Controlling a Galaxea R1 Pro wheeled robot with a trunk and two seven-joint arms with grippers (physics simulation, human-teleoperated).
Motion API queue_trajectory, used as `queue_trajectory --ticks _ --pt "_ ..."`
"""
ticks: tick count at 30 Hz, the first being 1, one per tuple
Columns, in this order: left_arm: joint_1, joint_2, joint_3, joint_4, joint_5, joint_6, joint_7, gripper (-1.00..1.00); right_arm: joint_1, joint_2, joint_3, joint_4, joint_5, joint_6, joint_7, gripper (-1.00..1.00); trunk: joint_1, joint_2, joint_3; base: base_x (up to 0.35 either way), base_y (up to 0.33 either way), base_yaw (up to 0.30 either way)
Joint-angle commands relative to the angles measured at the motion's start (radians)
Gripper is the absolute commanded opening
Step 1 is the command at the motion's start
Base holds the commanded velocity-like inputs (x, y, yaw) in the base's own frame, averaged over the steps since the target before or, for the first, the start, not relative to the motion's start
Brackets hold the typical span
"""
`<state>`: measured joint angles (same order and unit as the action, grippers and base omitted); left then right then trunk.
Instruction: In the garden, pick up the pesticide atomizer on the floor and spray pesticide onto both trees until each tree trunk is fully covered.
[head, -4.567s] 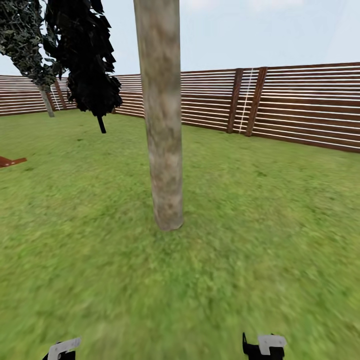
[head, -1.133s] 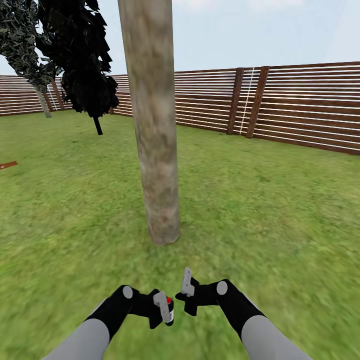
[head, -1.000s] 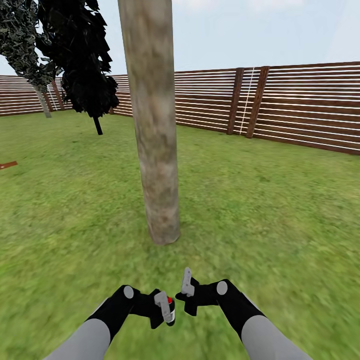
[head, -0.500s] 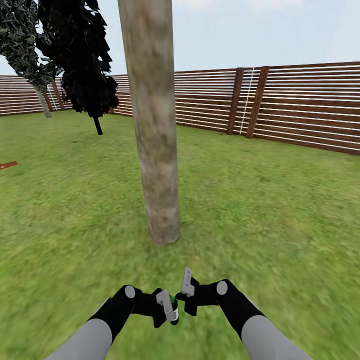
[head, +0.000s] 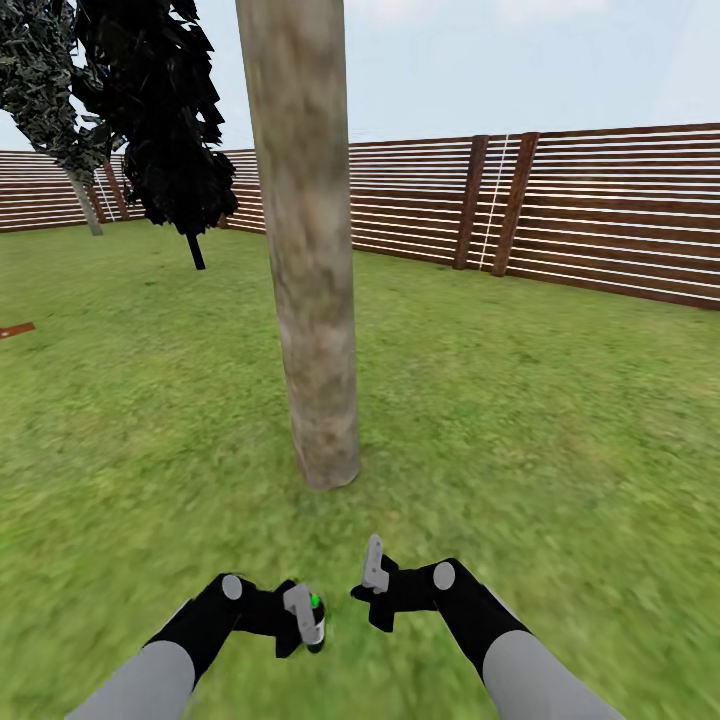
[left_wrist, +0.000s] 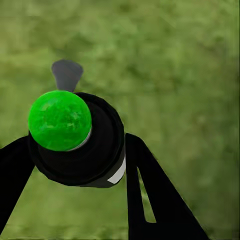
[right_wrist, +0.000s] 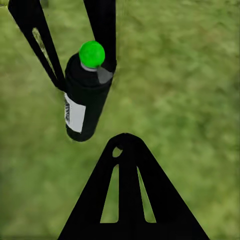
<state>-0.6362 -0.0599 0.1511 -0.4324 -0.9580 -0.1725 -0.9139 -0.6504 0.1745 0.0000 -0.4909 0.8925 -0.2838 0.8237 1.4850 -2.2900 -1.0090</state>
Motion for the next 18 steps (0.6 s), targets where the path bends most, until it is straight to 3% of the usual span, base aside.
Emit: queue_trajectory --ticks 1,7,8,10,13,14,15,16,18 --pt "0.002 0.029 -0.001 0.000 0.004 -0.002 -0.001 -1.00 0.000 0.000 0.000 0.000 0.000 0.000 0.000 -1.00 0.000 0.000 0.000 0.000 0.000 0.000" --pt "0.007 0.179 -0.002 0.010 0.004 -0.002 -0.001 -1.00 0.000 0.000 0.000 0.003 0.000 0.000 0.000 -1.00 0.000 0.000 0.000 0.000 0.000 0.000" --pt "0.006 0.198 -0.002 0.011 0.004 -0.001 -0.001 -1.00 0.000 0.000 -0.001 0.004 0.000 0.000 0.000 1.00 0.000 0.000 0.000 0.000 0.000 0.000" --pt "0.007 0.226 0.000 0.011 0.004 -0.002 0.000 -1.00 0.000 0.000 -0.003 0.004 0.000 0.000 -0.001 1.00 0.000 0.000 0.000 0.000 0.000 0.000" --pt "0.008 0.247 0.003 0.002 0.004 0.000 0.020 -1.00 0.000 0.000 -0.007 0.006 0.003 -0.001 -0.006 1.00 0.000 0.000 0.000 0.000 0.000 0.000" --pt "0.009 0.250 0.005 0.001 0.008 0.001 0.052 -1.00 0.000 0.000 -0.007 0.006 0.003 -0.001 -0.009 1.00 0.000 0.000 0.000 0.000 0.000 0.000" --pt "0.009 0.252 0.019 0.004 0.014 0.002 0.122 -1.00 0.001 0.000 -0.009 0.006 0.003 -0.002 -0.016 1.00 0.000 0.000 0.000 0.000 0.000 0.000" --pt "0.009 0.252 0.049 0.008 0.022 0.004 0.194 -1.00 0.002 -0.038 -0.011 0.010 0.002 -0.003 -0.036 1.00 0.000 0.000 0.000 0.000 0.000 0.000" --pt "0.009 0.245 0.159 0.015 0.054 0.009 0.316 -1.00 0.005 -0.126 -0.043 0.057 -0.001 -0.003 -0.140 1.00 0.000 0.000 0.000 0.000 0.000 0.000"
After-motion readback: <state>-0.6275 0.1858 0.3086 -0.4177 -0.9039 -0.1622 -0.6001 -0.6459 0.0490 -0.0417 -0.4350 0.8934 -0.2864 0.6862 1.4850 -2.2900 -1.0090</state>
